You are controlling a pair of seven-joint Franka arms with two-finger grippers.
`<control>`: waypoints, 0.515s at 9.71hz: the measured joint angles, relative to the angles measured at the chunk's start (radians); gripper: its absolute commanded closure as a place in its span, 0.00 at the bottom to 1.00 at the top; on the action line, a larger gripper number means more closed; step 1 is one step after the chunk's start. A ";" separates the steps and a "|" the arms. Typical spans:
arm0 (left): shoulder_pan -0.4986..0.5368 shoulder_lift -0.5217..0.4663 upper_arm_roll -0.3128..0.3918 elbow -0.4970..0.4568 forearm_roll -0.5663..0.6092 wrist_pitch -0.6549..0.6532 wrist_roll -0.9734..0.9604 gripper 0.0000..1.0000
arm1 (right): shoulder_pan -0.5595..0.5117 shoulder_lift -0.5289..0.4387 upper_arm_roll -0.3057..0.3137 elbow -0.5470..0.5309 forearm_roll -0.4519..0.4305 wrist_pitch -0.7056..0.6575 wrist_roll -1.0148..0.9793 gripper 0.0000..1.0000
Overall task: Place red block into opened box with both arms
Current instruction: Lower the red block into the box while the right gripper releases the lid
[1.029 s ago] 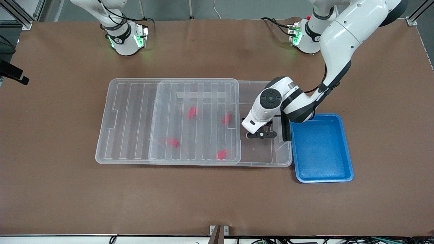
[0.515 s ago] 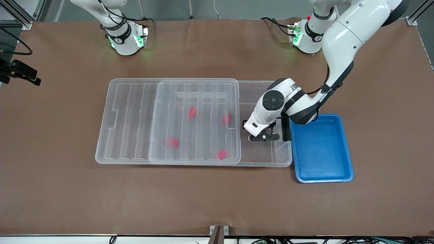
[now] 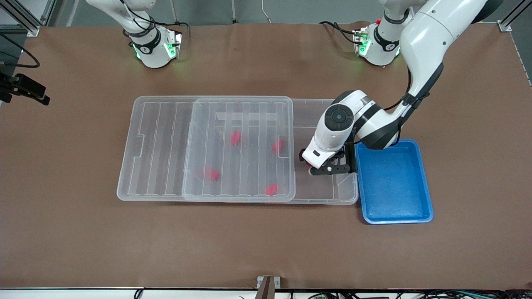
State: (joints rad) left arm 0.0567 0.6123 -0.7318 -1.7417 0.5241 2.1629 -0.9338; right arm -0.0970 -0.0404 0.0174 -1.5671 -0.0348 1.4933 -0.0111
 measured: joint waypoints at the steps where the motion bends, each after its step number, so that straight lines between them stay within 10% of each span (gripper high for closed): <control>1: 0.000 -0.025 -0.013 0.021 0.000 -0.041 0.000 0.00 | -0.001 0.007 -0.001 -0.021 0.000 0.049 0.000 0.27; 5: 0.012 -0.087 -0.040 0.292 0.000 -0.349 0.093 0.00 | -0.012 0.119 -0.004 -0.114 0.000 0.239 -0.005 0.93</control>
State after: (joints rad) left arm 0.0685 0.5256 -0.7721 -1.4497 0.5240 1.8142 -0.8413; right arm -0.1087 0.0782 0.0133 -1.6807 -0.0349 1.7325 -0.0159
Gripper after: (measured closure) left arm 0.000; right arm 0.485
